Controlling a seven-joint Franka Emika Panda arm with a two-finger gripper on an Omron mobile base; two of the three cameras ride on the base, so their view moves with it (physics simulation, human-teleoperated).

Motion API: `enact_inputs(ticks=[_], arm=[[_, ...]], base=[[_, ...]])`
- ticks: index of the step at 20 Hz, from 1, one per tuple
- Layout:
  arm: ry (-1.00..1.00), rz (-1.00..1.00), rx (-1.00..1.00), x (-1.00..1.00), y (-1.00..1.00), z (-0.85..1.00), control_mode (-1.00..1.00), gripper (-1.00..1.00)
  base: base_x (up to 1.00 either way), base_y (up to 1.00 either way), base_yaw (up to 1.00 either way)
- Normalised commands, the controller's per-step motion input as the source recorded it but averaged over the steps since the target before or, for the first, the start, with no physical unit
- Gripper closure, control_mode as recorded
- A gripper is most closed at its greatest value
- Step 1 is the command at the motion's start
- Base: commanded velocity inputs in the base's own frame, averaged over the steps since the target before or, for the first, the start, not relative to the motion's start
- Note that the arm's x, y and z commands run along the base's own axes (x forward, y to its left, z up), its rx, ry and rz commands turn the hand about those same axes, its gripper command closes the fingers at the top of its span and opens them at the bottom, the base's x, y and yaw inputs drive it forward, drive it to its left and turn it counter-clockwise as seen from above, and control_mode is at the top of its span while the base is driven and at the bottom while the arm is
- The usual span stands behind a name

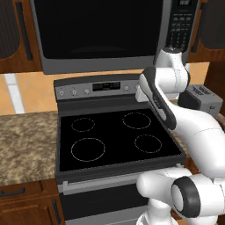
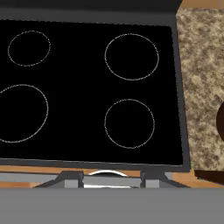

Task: Open the microwave, place the bowl with waffle inside the microwave, then close the microwave door and turn it on.

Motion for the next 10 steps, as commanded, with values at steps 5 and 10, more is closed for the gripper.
enact_inputs(ticks=[5,10], arm=[[-0.52,0.0,0.0,-0.63,-0.4,0.25,-1.0,-1.0],[-0.94,0.0,-0.05,-0.35,-0.47,0.64,-1.0,-1.0]], base=[[0.0,0.0,0.0],[0.0,0.0,0.0]])
